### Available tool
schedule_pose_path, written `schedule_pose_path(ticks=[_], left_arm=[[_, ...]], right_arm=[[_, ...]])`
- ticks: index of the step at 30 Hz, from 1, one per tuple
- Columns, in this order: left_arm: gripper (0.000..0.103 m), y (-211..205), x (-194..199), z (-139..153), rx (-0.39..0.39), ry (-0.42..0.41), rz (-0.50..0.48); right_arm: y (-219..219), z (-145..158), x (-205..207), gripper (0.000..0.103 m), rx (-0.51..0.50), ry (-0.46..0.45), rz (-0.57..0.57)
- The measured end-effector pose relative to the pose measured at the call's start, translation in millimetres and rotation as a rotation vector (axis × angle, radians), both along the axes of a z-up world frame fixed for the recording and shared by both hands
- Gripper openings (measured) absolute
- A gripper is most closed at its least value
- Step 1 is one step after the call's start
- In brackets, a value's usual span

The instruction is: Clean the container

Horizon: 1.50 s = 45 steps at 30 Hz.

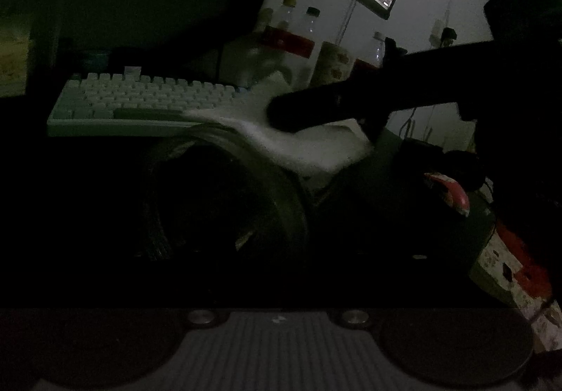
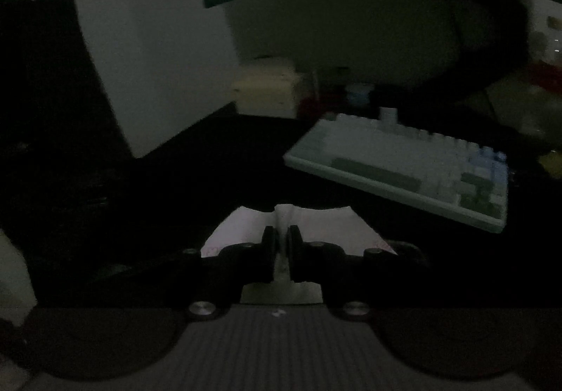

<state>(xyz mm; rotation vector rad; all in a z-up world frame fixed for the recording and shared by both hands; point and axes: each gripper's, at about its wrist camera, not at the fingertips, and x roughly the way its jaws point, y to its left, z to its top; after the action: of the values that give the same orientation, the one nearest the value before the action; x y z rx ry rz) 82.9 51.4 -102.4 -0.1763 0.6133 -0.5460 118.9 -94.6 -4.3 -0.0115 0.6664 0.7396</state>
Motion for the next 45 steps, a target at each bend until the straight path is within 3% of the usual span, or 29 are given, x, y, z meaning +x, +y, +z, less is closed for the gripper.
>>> schedule_pose_path(ticks=[9, 19, 27, 35, 43, 45], left_arm=[[0.056, 8.2, 2.9, 1.8, -0.010, 0.009, 0.017], [0.063, 7.0, 2.9, 2.8, 0.018, -0.014, 0.024], [0.067, 15.2, 5.9, 3.4, 0.000, -0.005, 0.035], [0.070, 13.5, 6.1, 3.6, 0.016, -0.014, 0.035], [0.070, 20.9, 8.1, 4.7, 0.001, -0.006, 0.044], [0.071, 21.4, 8.8, 5.2, 0.001, -0.005, 0.045]], right_arm=[[-21.6, -7.8, 23.9, 0.010, -0.046, 0.002, -0.186], [6.3, -4.1, 6.7, 0.010, 0.009, -0.014, -0.017], [-13.0, -8.9, 25.0, 0.012, -0.045, -0.017, -0.209], [8.8, -5.6, 5.2, 0.012, 0.024, -0.035, -0.011], [-17.4, -13.3, 30.9, 0.011, -0.032, -0.017, -0.231], [-14.8, -12.5, 28.0, 0.013, -0.031, -0.020, -0.241]])
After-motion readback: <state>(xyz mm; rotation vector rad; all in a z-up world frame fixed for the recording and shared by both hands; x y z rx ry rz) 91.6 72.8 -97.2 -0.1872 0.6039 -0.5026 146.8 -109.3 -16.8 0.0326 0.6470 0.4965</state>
